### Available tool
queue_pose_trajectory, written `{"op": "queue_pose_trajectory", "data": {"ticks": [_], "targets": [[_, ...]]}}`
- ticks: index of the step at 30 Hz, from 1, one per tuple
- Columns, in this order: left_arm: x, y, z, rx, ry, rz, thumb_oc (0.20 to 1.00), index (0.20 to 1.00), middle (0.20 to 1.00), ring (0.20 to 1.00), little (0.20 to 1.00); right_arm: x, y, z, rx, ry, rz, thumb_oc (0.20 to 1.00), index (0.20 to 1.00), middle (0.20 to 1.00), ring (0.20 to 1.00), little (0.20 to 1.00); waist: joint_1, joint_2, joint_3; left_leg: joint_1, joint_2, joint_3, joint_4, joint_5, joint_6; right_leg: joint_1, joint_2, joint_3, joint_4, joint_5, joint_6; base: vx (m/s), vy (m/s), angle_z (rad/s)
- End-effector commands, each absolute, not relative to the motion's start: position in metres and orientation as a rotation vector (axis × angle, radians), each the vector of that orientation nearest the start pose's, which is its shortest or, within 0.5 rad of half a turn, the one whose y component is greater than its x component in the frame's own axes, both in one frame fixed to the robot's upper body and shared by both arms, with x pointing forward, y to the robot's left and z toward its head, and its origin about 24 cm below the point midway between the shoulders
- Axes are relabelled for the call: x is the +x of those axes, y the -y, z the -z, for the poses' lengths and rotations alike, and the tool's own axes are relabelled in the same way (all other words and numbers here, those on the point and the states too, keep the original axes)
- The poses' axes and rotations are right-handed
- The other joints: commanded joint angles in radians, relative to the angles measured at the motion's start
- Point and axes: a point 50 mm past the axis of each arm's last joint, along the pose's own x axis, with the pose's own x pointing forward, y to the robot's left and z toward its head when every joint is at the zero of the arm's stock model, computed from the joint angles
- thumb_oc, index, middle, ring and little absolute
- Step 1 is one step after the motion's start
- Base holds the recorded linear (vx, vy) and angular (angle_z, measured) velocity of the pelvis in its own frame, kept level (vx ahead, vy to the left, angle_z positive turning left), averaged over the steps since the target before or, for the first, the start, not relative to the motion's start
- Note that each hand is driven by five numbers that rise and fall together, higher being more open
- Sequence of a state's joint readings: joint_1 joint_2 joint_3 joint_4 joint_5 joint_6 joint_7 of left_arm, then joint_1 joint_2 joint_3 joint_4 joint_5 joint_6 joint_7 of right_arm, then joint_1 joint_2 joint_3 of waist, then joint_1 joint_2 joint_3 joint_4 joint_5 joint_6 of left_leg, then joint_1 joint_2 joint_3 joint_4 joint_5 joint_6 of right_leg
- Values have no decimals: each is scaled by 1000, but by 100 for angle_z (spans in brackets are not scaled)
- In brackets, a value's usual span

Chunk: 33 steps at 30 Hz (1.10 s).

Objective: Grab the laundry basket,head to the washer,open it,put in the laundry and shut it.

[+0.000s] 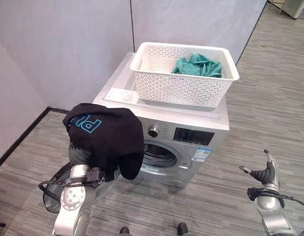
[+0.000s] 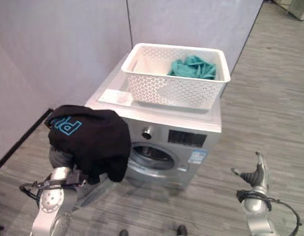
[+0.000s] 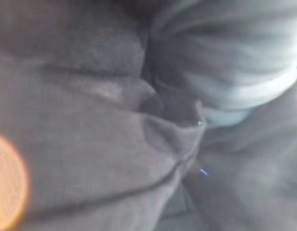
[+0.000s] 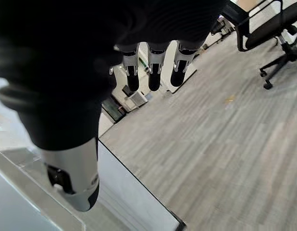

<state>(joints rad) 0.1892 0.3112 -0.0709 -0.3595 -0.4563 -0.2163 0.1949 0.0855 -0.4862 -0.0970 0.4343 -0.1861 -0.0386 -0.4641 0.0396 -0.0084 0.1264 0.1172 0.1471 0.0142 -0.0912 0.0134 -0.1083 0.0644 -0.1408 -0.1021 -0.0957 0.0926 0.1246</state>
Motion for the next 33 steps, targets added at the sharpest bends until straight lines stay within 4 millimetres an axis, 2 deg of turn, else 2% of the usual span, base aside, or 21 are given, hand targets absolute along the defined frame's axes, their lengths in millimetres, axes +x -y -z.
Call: {"op": "queue_pose_trajectory", "data": {"ticks": [1,3,8,15,18,20,23,26,30,33], "targets": [[214,-189,-129,-207,477,17,200,200,200,200,200,221,323,-13,-694,-200,646,1000,1000,1000,1000,1000,7,-50,4,-59,-19,0,119,-135,55,47,-46,-126,66,-158,7,-22,-12,16],[214,-189,-121,-206,435,14,200,200,200,200,200,220,318,-1,-675,-250,623,1000,1000,1000,1000,1000,18,-52,16,-71,-19,-1,119,-132,54,42,-47,-132,56,-152,9,-34,-13,11],[215,-191,-119,-181,431,6,200,200,200,200,200,222,311,10,-665,-293,580,1000,1000,1000,1000,1000,26,-50,48,-108,-26,1,125,-123,55,13,-54,-133,45,-137,12,-59,-8,0],[226,-188,-135,-166,529,-21,200,200,200,200,200,246,294,1,-620,-231,563,1000,1000,1000,1000,1000,25,-36,138,-229,-43,0,154,-101,54,-87,-75,-137,48,-107,16,-176,17,0],[231,-186,-141,-171,557,-26,200,200,200,200,200,252,290,-2,-602,-211,559,1000,1000,1000,1000,1000,22,-37,158,-283,-48,-7,178,-98,54,-126,-83,-137,59,-100,12,-148,1,8],[236,-181,-145,-183,581,-18,200,200,200,200,200,259,284,-3,-573,-199,556,1000,1000,1000,1000,1000,22,-40,194,-340,-56,-13,215,-98,52,-165,-90,-135,73,-92,8,-209,4,4],[242,-173,-151,-199,604,8,200,200,200,200,200,275,272,-6,-519,-182,560,1000,1000,1000,1000,1000,25,-45,228,-442,-54,-13,321,-133,51,-251,-89,-117,123,-92,1,-174,31,3],[244,-170,-153,-208,611,24,200,200,200,200,200,279,267,-4,-509,-192,559,1000,1000,1000,1000,1000,25,-50,234,-476,-53,-6,363,-142,53,-281,-95,-108,145,-94,-1,-88,22,-7],[250,-160,-156,-229,609,65,200,200,200,200,200,278,259,10,-470,-260,551,1000,1000,1000,1000,1000,23,-43,253,-524,-33,-5,500,-212,63,-354,-104,-88,290,-155,-14,-65,51,-4],[252,-154,-157,-226,602,103,200,200,200,200,200,278,257,13,-444,-275,556,1000,1000,1000,1000,1000,17,-34,265,-562,-40,-17,611,-269,82,-413,-109,-68,420,-192,-20,-51,88,-6]]}}
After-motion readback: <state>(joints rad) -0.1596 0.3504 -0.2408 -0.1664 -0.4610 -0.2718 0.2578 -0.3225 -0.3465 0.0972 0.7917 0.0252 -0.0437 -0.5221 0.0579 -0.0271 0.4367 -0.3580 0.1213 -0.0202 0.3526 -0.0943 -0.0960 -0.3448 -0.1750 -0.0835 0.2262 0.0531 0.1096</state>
